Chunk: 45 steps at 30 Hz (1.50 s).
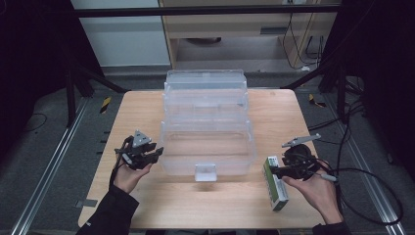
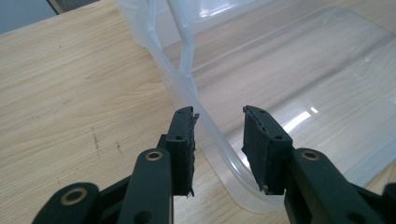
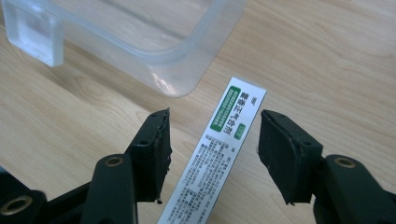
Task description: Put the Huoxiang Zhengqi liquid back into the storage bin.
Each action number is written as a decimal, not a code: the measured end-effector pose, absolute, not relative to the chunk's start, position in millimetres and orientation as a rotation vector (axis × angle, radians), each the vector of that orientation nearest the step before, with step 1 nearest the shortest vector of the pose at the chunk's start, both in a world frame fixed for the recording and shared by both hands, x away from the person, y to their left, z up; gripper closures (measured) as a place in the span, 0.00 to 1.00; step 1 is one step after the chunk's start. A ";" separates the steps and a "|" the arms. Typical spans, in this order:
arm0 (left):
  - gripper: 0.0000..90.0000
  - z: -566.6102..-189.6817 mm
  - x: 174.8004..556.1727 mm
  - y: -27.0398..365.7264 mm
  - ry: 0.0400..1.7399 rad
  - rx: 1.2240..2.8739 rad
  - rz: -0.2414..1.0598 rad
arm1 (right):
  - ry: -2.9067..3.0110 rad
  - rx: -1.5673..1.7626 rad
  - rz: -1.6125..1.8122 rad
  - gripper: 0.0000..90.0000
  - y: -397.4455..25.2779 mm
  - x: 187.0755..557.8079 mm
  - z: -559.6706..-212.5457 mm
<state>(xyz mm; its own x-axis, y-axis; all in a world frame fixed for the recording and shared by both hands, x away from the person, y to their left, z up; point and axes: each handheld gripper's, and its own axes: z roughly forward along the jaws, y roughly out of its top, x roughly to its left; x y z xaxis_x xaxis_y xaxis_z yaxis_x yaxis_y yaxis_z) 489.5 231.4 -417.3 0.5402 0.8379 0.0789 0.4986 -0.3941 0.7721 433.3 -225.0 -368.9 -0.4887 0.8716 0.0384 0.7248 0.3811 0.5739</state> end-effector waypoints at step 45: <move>0.69 -417.0 489.8 232.8 1.070 2.068 0.605 | 2.474 1.423 0.583 0.68 -223.9 442.4 -390.0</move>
<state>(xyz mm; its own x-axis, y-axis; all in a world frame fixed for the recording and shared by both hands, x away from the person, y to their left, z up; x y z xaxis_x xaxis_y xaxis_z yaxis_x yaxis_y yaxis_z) 489.8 232.8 -417.0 0.5455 0.8345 0.0782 0.4966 -0.3970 0.7719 442.4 -223.9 -390.0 -0.5026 0.8645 0.0005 0.7738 0.4496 0.4462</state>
